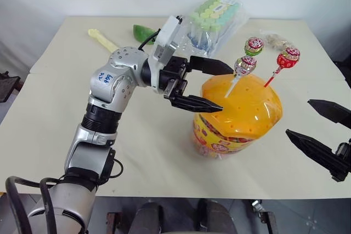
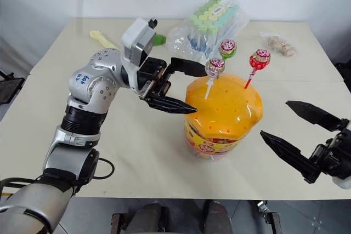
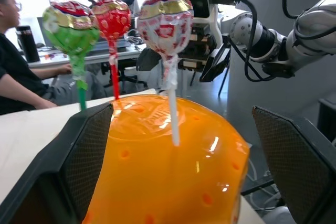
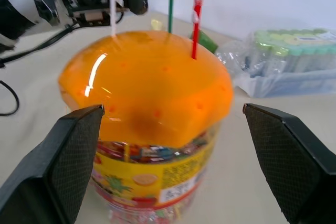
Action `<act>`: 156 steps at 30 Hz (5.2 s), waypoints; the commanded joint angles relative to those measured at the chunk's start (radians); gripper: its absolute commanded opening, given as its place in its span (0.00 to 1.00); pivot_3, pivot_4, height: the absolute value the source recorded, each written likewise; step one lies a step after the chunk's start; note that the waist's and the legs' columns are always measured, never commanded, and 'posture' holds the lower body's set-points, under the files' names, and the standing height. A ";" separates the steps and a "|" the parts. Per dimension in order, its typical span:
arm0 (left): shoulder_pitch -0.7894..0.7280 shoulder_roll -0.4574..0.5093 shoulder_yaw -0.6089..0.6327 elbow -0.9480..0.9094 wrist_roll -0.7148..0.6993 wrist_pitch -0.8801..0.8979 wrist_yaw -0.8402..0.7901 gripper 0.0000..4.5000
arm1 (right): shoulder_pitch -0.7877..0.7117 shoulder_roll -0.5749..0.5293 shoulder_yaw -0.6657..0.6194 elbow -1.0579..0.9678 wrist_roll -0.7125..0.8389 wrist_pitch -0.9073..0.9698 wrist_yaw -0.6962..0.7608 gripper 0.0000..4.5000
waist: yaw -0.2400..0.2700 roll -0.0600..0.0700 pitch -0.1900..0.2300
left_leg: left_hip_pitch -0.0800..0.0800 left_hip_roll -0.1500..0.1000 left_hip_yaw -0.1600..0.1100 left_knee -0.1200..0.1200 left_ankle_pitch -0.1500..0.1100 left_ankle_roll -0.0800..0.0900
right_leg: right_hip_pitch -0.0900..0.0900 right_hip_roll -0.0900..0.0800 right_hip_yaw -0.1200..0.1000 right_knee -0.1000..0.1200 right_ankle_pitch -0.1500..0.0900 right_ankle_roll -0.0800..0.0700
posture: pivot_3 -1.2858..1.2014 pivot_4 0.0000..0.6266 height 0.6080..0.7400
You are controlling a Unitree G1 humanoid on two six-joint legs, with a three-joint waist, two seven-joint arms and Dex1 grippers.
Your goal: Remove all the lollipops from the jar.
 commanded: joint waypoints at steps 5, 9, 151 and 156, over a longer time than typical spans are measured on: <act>-0.029 -0.035 -0.002 -0.022 -0.004 -0.001 -0.002 1.00 | 0.043 -0.021 -0.091 -0.050 0.124 -0.023 -0.027 0.99 | 0.010 0.000 0.000 | 0.000 0.000 0.000 0.000 0.000 0.000 | 0.000 0.000 0.000 0.000 0.000 0.000 | 0.52 0.24 1.00; -0.030 -0.053 0.001 -0.012 0.000 -0.014 -0.014 0.81 | 0.021 -0.049 -0.121 -0.052 0.195 -0.034 -0.080 1.00 | 0.009 0.000 0.000 | 0.000 0.000 0.000 0.000 0.000 0.001 | 0.000 0.000 0.001 0.000 0.000 0.000 | 0.52 0.24 1.00; -0.628 -0.111 0.219 0.896 0.130 -0.397 -0.018 0.00 | 0.142 0.080 -0.129 0.017 -0.059 -0.182 0.053 1.00 | 0.007 -0.015 0.005 | -0.003 -0.001 0.020 0.002 -0.004 0.009 | -0.016 0.001 0.021 0.005 0.003 0.003 | 0.52 0.24 1.00; -0.654 0.000 0.166 0.942 0.292 -0.164 0.298 0.00 | 0.171 0.036 -0.159 0.003 -0.003 -0.158 0.084 1.00 | 0.005 -0.015 0.005 | -0.002 -0.001 0.020 0.001 -0.004 0.009 | -0.016 0.001 0.021 0.006 0.003 0.004 | 0.52 0.24 1.00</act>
